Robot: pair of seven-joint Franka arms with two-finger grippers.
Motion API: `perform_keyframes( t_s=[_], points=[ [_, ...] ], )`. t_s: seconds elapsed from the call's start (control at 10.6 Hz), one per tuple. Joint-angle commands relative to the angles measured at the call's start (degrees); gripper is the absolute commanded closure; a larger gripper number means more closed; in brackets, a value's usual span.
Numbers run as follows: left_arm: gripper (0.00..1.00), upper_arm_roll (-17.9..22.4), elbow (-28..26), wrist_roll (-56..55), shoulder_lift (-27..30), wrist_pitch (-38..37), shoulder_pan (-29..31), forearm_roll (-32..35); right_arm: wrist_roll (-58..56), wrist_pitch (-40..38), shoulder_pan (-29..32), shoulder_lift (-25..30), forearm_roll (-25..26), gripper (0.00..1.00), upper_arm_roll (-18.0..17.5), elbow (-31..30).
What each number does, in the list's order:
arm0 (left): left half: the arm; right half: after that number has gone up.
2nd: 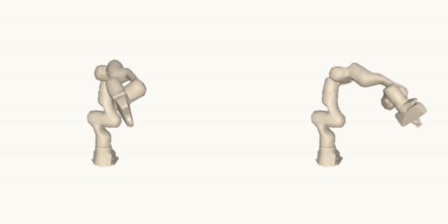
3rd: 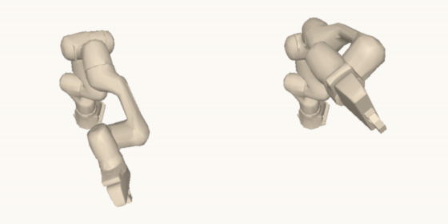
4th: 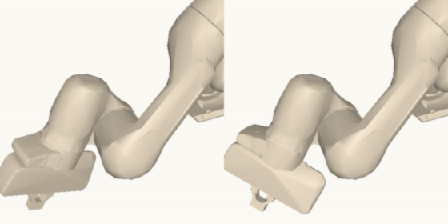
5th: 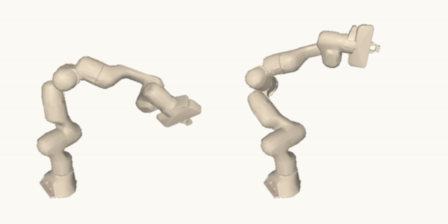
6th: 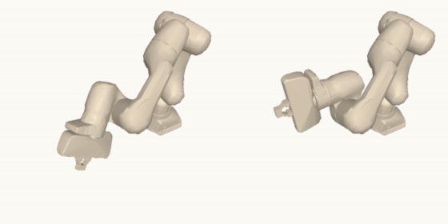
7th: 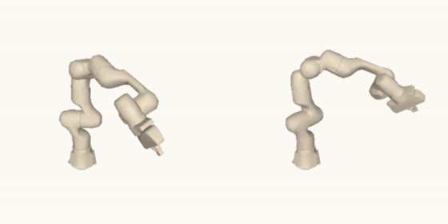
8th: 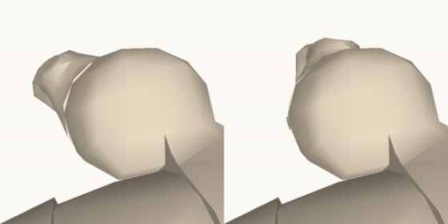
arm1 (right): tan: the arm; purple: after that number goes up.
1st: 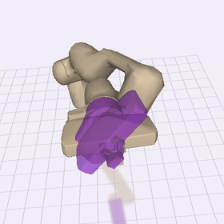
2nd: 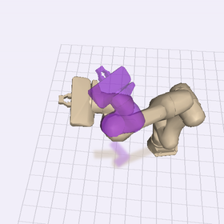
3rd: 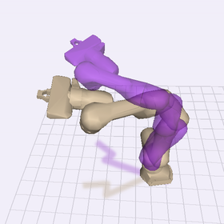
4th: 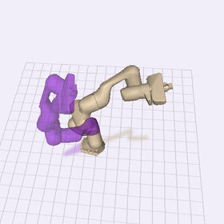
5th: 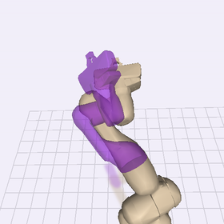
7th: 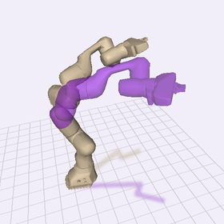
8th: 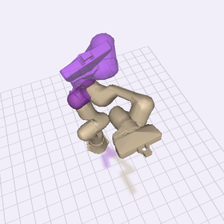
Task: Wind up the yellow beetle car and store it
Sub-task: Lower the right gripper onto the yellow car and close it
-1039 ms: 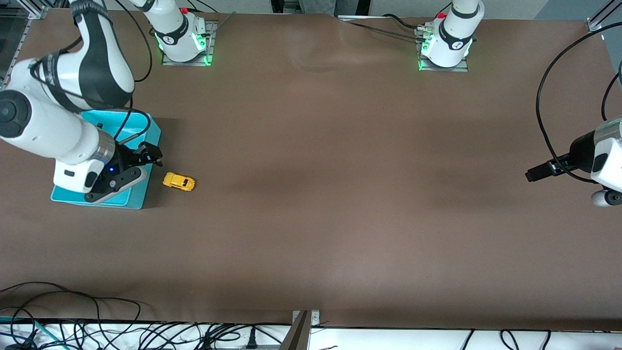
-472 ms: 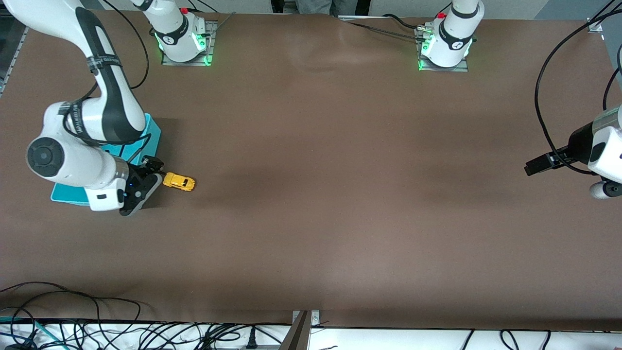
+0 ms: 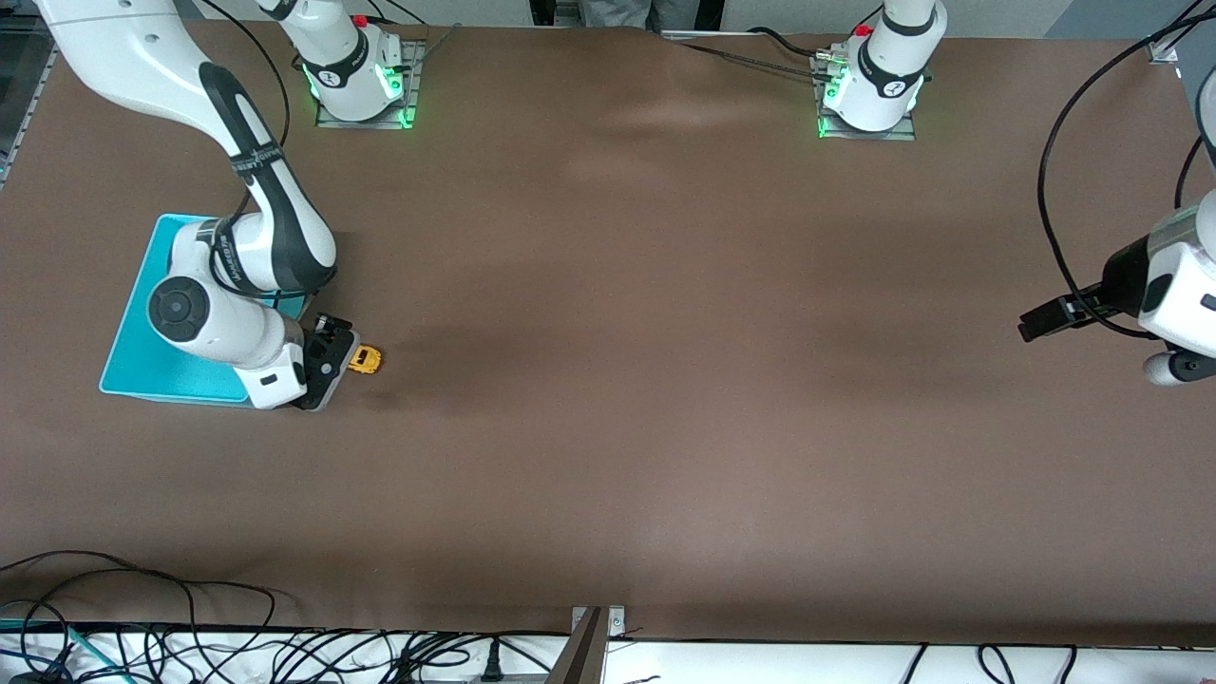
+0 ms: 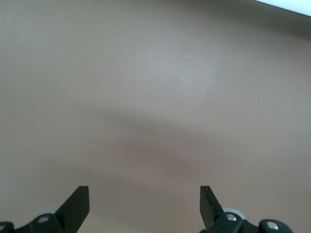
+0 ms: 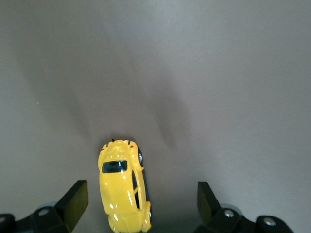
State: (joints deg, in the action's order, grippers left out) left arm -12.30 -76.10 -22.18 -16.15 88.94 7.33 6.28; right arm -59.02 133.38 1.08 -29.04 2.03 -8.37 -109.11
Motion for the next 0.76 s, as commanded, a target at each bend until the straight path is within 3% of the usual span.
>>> perform_keyframes(
  t_s=[0.0, 0.19, 0.38, 0.57, 0.66],
  points=[
    [0.00, 5.96, 0.60, -0.58, 1.82, -1.31, -5.91, 0.57, -1.10, 1.18, 1.11, 1.87, 0.34, 0.00, -0.86, -4.43],
    [0.00, 5.79, 0.60, -0.41, 1.74, -1.31, -5.14, 0.49, -1.18, 2.84, 1.29, 4.07, 0.25, 0.00, -1.47, -9.26],
    [0.00, 5.53, 0.42, -0.23, 1.73, -1.31, -4.87, 0.05, -3.01, 10.36, 2.16, 4.08, 0.43, 0.00, -1.74, -13.74],
    [0.00, 5.53, 0.42, -0.32, 1.73, -1.31, -4.87, -0.04, -4.79, 13.13, 2.26, 3.72, 0.34, 0.02, -1.65, -14.73],
    [0.00, 5.62, 0.42, -0.32, 1.65, -1.31, -4.78, -0.30, -6.18, 13.05, 2.26, 3.90, 0.43, 0.30, -1.74, -14.73]
  ],
)
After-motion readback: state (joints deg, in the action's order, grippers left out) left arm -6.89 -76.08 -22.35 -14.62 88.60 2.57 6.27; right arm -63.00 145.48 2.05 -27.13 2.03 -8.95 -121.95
